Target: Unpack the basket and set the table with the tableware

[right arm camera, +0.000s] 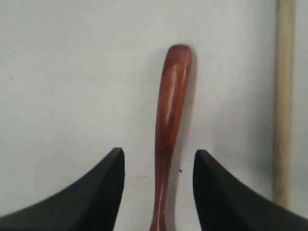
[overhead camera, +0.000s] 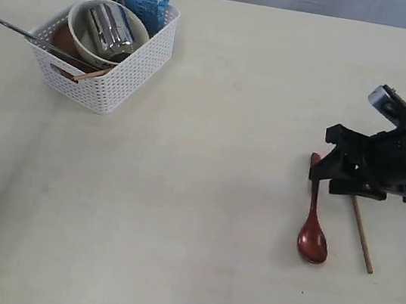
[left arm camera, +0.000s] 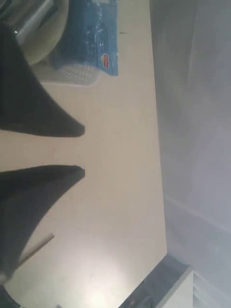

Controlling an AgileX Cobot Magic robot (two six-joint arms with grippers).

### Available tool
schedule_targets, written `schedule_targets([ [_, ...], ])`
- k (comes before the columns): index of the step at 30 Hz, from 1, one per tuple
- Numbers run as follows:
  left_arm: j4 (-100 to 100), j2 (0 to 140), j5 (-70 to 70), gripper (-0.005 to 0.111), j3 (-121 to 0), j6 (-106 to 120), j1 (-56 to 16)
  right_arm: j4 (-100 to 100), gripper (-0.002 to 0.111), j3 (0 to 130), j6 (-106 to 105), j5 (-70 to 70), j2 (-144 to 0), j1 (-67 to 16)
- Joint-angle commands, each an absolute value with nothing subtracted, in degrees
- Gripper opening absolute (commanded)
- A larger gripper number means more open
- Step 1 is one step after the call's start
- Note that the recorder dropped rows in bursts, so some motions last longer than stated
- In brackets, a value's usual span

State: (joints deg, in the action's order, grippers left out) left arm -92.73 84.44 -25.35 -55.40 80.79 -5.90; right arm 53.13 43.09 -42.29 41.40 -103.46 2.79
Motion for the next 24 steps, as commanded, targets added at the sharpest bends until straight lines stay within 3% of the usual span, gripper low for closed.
schedule_targets([
  [1,-89.71,84.01,-24.00,0.021,-55.06,81.15,-5.85,44.36,0.044,48.08,-32.93,41.44,-100.98,3.09],
  [11,-83.75,84.01,-13.33,0.021,-54.13,80.78,-5.85,43.70,0.044,59.95,-31.95,41.99,-95.48,3.09],
  [24,-84.18,84.12,-6.28,0.021,-52.34,78.77,-5.85,43.96,0.044,60.35,-44.58,35.91,-93.98,3.09],
])
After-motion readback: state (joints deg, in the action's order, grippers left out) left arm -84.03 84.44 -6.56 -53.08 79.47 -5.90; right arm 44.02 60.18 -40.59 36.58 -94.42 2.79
